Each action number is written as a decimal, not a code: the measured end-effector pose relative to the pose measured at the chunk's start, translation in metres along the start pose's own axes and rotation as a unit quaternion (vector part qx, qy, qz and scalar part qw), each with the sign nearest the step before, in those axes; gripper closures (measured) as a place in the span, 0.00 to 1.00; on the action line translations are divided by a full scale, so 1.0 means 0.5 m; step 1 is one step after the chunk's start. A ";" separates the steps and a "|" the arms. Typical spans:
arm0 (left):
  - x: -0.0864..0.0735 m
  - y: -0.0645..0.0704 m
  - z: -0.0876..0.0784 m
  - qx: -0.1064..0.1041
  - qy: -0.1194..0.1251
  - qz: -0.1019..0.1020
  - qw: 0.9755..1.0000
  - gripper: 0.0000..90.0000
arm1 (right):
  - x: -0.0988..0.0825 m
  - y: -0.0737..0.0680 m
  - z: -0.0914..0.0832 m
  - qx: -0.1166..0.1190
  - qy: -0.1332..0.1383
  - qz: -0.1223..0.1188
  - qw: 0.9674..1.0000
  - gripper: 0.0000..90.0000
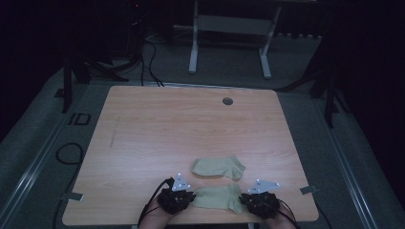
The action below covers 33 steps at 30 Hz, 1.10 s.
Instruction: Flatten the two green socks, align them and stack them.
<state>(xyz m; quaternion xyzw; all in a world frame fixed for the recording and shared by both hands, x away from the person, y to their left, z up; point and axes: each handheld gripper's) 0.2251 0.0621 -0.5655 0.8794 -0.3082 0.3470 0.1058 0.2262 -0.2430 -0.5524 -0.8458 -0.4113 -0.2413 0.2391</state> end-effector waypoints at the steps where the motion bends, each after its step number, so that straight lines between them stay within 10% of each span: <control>1: 0.000 0.002 -0.002 0.002 0.002 0.002 1.000 0.96 | 0.000 -0.001 0.000 0.001 -0.001 -0.002 1.000 0.92; 14: 0.047 -0.026 -0.076 -0.007 0.054 -0.015 0.998 0.97 | 0.060 0.000 -0.104 0.030 0.087 0.006 0.996 0.93; 17: 0.104 -0.068 -0.093 0.001 0.066 -0.023 0.998 0.97 | 0.116 0.022 -0.135 0.021 0.092 -0.009 0.995 0.93; 25: 0.160 -0.108 -0.049 0.018 0.039 -0.018 0.999 0.96 | 0.171 0.089 -0.107 0.012 0.078 0.014 0.997 0.93; 33: 0.152 -0.117 0.038 0.018 0.000 -0.024 1.000 0.96 | 0.153 0.155 -0.035 0.015 0.042 0.062 0.997 0.93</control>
Point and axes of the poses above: each handheld gripper's, and its own axes: z roughly forward along the jaws, x roughly out of its top, y roughly to its right, and after that the axes turned 15 degrees about x, right-handed
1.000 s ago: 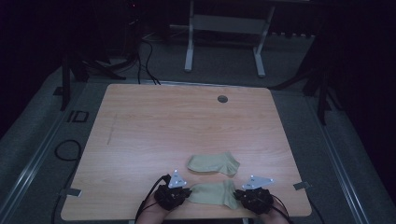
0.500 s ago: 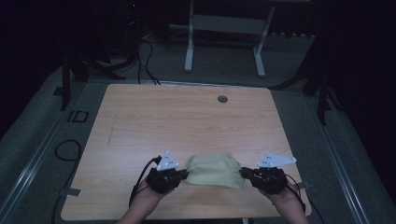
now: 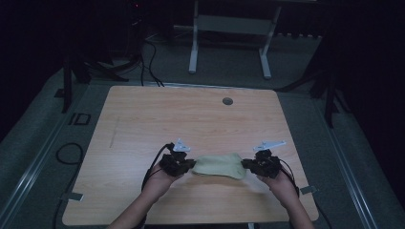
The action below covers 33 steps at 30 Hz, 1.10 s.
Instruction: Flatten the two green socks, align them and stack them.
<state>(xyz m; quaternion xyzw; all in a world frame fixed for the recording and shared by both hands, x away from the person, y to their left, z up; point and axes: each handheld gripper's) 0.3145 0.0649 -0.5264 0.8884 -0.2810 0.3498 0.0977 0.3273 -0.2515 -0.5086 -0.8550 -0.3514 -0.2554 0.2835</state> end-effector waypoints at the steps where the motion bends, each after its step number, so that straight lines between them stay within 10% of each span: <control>1: -0.002 0.000 0.006 0.002 -0.003 0.000 1.000 0.96 | -0.004 0.010 0.008 0.001 -0.006 0.004 1.000 0.93; 18: -0.038 -0.015 0.056 0.010 -0.018 -0.013 1.000 0.96 | -0.025 0.038 0.070 -0.002 -0.024 0.015 1.000 0.90; 30: -0.035 -0.023 0.035 0.036 0.042 -0.020 0.998 0.95 | -0.022 0.037 0.072 -0.001 -0.027 0.017 0.999 0.88; 33: -0.036 -0.023 0.051 0.031 0.009 -0.017 0.999 0.93 | -0.022 0.038 0.072 0.001 -0.025 0.020 0.999 0.88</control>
Point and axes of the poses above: each handheld gripper's, and its own axes: z roughly forward along the jaws, x roughly out of its top, y roughly to its right, and after that the axes turned 15 degrees about x, right-handed
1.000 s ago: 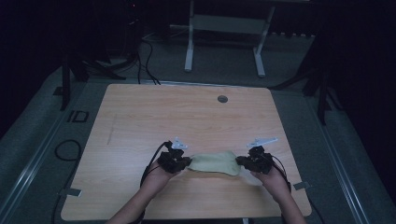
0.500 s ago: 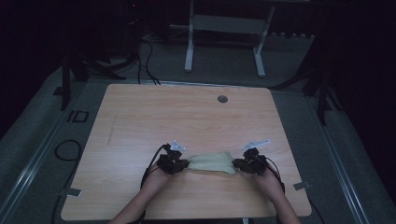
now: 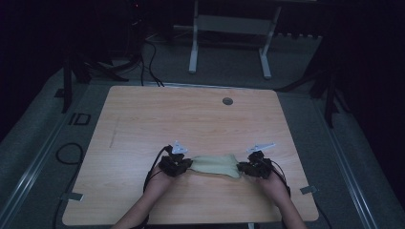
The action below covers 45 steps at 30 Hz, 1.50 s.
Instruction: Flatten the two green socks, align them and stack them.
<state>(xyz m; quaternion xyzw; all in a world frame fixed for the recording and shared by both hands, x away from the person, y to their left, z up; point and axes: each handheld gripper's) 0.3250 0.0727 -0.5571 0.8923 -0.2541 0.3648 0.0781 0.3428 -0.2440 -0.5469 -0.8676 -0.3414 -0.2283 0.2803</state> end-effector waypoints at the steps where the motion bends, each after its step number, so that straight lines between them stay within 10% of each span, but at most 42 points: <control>1: -0.001 0.000 0.003 -0.008 -0.007 -0.001 1.000 0.86 | 0.000 0.000 0.000 0.001 -0.001 0.001 1.000 0.87; 5: 0.005 -0.004 -0.021 -0.017 0.026 -0.018 0.999 0.66 | 0.006 -0.008 -0.009 -0.003 -0.003 -0.010 1.000 0.75; 10: 0.033 0.012 -0.062 -0.018 0.071 -0.011 0.997 0.85 | 0.021 -0.037 -0.038 -0.005 0.028 -0.029 0.999 0.85; 20: 0.042 0.066 0.022 -0.017 0.013 0.020 1.000 0.99 | 0.026 -0.069 0.014 0.014 0.003 -0.049 0.999 0.98; 33: 0.007 0.027 0.022 0.004 0.008 0.004 1.000 1.00 | 0.007 -0.028 0.027 0.013 0.000 -0.037 0.999 0.95; 45: -0.002 -0.038 0.032 0.004 0.025 -0.039 0.999 0.99 | 0.080 -0.018 0.080 0.018 -0.001 -0.037 0.999 0.94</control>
Point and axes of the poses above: each handheld gripper's, and its own axes: z roughly forward along the jaws, x roughly out of its top, y roughly to its right, and after that the axes turned 15 degrees about x, right-handed
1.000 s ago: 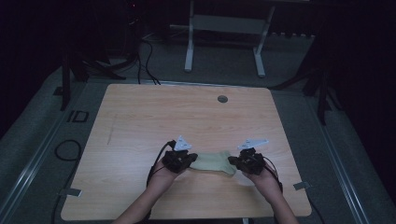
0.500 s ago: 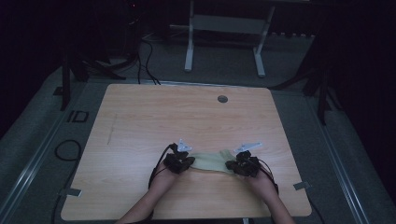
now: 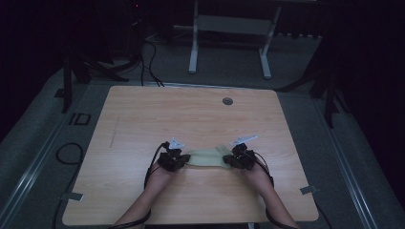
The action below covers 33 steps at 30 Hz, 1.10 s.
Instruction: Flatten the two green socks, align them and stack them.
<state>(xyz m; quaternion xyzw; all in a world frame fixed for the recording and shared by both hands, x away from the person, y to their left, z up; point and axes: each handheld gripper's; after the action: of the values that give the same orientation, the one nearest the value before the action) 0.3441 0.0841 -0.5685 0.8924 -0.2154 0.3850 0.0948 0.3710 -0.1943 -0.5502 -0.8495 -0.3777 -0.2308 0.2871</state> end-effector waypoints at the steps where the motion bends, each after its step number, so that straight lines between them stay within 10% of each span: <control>1: 0.000 -0.001 0.000 0.001 0.001 0.001 1.000 0.99 | 0.002 0.000 0.001 0.001 0.000 0.000 1.000 0.94; 9: 0.029 0.023 -0.035 -0.026 0.024 0.036 0.999 0.69 | 0.028 -0.031 -0.018 0.024 0.012 -0.026 0.999 0.80; 18: 0.023 0.039 -0.064 -0.055 0.026 0.046 0.997 0.15 | 0.034 -0.057 -0.050 0.037 0.040 -0.045 0.998 0.27; 33: -0.050 -0.012 -0.105 -0.006 0.031 0.039 0.999 0.01 | -0.052 -0.018 -0.116 0.000 0.091 -0.046 0.995 0.14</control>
<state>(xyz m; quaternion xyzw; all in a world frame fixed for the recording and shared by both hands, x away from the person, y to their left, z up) 0.2976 0.1147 -0.5508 0.8704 -0.2493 0.4144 0.0920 0.3382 -0.2408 -0.5210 -0.8065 -0.3891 -0.3198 0.3095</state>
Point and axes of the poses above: each handheld gripper's, and its own axes: z roughly forward along the jaws, x roughly out of its top, y roughly to its right, and after that the axes turned 15 degrees about x, right-handed
